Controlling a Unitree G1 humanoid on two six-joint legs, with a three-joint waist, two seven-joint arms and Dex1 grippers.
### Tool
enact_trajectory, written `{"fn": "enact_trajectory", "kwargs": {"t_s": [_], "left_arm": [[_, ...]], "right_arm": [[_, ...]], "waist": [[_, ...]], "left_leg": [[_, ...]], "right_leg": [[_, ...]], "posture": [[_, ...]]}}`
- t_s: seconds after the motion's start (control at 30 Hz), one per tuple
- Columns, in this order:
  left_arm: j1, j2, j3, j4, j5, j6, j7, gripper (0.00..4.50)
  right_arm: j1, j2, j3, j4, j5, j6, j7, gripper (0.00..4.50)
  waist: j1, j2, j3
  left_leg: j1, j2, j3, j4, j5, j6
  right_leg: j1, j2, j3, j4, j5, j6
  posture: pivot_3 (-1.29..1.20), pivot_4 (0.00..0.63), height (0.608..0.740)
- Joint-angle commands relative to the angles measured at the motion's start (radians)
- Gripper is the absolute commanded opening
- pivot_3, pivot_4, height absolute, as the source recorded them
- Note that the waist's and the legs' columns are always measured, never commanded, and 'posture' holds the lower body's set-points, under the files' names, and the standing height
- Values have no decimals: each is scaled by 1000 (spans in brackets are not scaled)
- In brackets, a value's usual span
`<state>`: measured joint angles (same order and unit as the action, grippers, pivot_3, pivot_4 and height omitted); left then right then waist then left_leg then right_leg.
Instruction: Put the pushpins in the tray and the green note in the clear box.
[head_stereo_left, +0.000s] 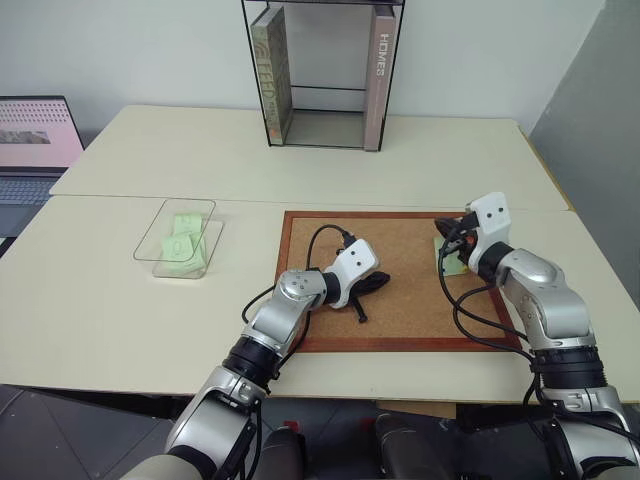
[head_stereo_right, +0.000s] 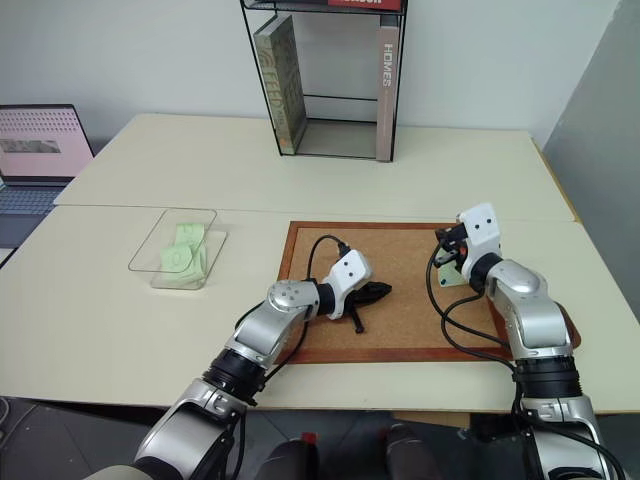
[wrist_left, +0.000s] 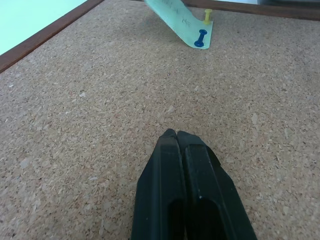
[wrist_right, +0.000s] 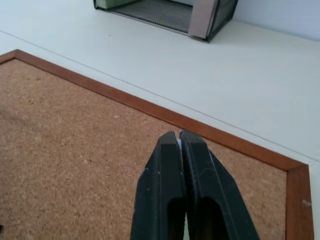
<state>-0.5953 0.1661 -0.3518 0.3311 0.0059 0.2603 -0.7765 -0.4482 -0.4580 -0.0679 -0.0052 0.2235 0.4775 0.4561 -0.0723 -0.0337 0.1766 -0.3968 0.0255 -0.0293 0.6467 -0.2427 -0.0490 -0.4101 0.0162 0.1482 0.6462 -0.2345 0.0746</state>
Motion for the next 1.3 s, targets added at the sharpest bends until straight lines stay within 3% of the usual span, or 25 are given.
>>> {"fn": "enact_trajectory", "kwargs": {"t_s": [0.03, 0.23, 0.53, 0.8, 1.07, 1.3], "left_arm": [[17, -3, -32, 18, 25, 21, -3, 0], [34, -3, -43, 0, 29, 19, -5, 0], [21, -9, -51, 20, 39, -5, -14, 0], [26, -8, -60, 8, 46, -9, -21, 0], [24, -7, -54, 13, 52, -14, -20, 0], [30, 0, -50, 12, 53, -16, -19, 0]], "right_arm": [[73, -61, -129, -234, 45, 100, -33, 25], [351, -164, -264, -502, 36, 216, -29, 25], [692, -262, -382, -543, -80, 213, -17, 25], [727, -241, -368, -487, -97, 183, -25, 25], [691, -231, -350, -441, -97, 203, -25, 1605], [639, -226, -408, -485, -57, 214, -26, 2942]], "waist": [[4, 0, 0], [16, 1, -1], [14, 3, -2], [13, 2, -3], [14, 2, -2], [14, 2, -2]], "left_leg": [[-1, 0, 0, 0, 0, 0], [-1, 0, -2, -1, 0, 0], [3, 0, 2, 0, 0, 0], [4, 0, 3, 0, 0, 0], [4, 0, 3, -1, 0, 0], [4, 0, 3, -1, 0, 0]], "right_leg": [[0, 0, 0, 0, 0, 0], [0, 0, -1, -1, -2, 0], [2, 0, 2, -1, -5, -6], [2, 0, 3, -1, -5, -6], [2, 0, 3, -2, -5, -6], [2, 0, 3, -2, -5, -6]], "posture": [[0, 150, 740], [0, 150, 740], [0, 150, 740], [0, 150, 740], [0, 150, 740], [0, 150, 740]]}}
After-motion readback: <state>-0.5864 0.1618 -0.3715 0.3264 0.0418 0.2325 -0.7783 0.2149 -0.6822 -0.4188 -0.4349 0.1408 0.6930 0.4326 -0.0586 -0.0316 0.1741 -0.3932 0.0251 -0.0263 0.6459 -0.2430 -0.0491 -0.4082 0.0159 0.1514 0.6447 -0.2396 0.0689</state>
